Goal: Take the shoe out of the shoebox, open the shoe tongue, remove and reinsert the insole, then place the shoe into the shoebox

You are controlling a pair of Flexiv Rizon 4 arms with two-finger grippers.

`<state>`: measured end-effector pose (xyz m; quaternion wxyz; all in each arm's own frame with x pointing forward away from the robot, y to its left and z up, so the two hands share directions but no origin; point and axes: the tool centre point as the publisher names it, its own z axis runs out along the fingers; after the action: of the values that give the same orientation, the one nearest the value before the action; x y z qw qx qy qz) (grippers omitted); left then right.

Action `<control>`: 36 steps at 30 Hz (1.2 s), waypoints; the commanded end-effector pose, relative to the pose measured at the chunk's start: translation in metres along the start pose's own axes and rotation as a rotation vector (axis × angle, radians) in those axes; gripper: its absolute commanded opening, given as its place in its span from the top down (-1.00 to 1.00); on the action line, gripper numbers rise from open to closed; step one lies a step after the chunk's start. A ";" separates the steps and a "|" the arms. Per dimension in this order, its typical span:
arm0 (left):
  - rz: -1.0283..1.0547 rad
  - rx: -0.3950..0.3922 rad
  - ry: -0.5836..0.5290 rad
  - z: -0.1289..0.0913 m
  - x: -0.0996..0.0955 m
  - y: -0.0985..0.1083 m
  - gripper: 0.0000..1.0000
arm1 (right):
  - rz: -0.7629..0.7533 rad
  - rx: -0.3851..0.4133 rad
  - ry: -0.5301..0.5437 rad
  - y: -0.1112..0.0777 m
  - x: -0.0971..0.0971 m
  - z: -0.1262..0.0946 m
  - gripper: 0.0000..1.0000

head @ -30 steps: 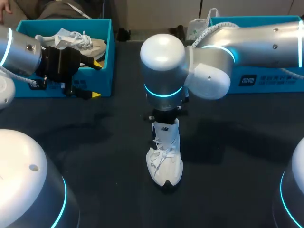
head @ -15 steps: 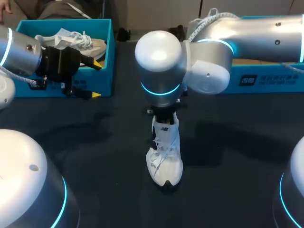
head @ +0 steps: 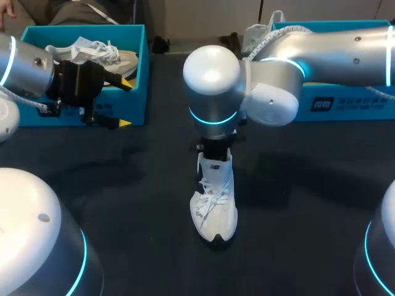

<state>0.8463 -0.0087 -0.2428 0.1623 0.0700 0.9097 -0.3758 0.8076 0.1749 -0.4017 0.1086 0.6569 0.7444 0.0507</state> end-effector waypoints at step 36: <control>0.000 -0.002 0.001 0.000 0.000 0.000 -1.00 | 0.010 0.013 -0.019 0.009 0.009 0.009 1.00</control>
<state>0.8462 -0.0087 -0.2428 0.1623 0.0701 0.9097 -0.3758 0.8205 0.1799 -0.4057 0.1105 0.6608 0.7412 0.0411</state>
